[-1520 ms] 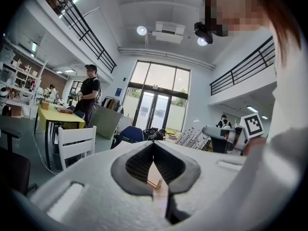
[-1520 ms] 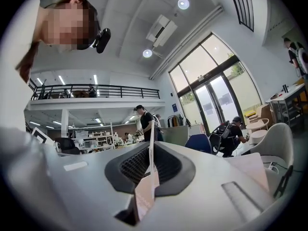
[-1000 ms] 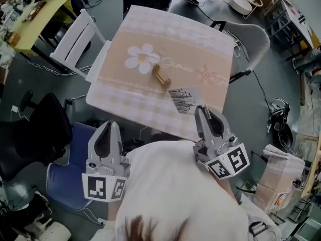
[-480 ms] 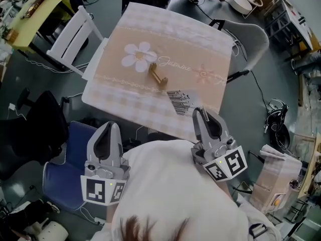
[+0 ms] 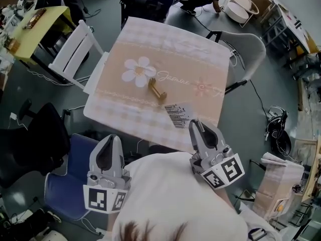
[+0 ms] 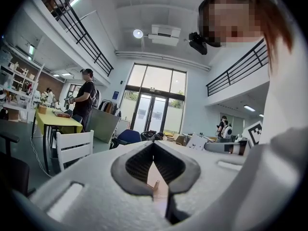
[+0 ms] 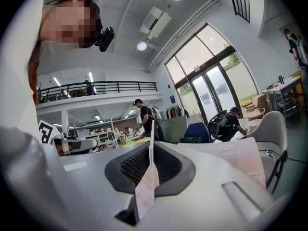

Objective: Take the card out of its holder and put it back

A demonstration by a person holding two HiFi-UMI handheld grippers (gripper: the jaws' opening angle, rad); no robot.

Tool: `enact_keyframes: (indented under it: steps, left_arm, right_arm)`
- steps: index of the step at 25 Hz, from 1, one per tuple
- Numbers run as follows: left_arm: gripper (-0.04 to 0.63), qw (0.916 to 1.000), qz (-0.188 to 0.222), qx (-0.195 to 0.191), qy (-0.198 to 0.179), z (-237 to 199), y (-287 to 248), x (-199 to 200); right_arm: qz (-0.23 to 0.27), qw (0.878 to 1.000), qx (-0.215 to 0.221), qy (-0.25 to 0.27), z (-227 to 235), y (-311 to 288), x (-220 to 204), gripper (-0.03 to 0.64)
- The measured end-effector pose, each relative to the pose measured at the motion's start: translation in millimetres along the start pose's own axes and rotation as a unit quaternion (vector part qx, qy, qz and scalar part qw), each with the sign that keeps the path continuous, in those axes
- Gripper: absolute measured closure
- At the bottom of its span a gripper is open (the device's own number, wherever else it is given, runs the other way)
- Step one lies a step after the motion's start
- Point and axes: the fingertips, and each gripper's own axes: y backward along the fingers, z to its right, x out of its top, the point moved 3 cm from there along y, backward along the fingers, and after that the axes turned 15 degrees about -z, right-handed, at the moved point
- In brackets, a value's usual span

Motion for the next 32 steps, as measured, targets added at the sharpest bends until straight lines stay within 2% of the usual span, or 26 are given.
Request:
enact_keyframes:
  steps: [7, 17, 32]
  left_arm:
    - [0.595, 1.0, -0.002, -0.007, -0.002, -2, -1, -3]
    - [0.595, 0.9997, 0.01, -0.006, 0.019, -4, 1, -5]
    - [0.595, 0.9996, 0.018, -0.004, 0.02, -3, 13, -5]
  right_arm:
    - [0.0, 1.0, -0.007, -0.001, 2, 1, -1, 0.601]
    - [-0.003, 1.0, -0.006, 0.005, 0, 2, -2, 0.601]
    - [0.0, 1.0, -0.004, 0.003, -8, 6, -5, 0.601]
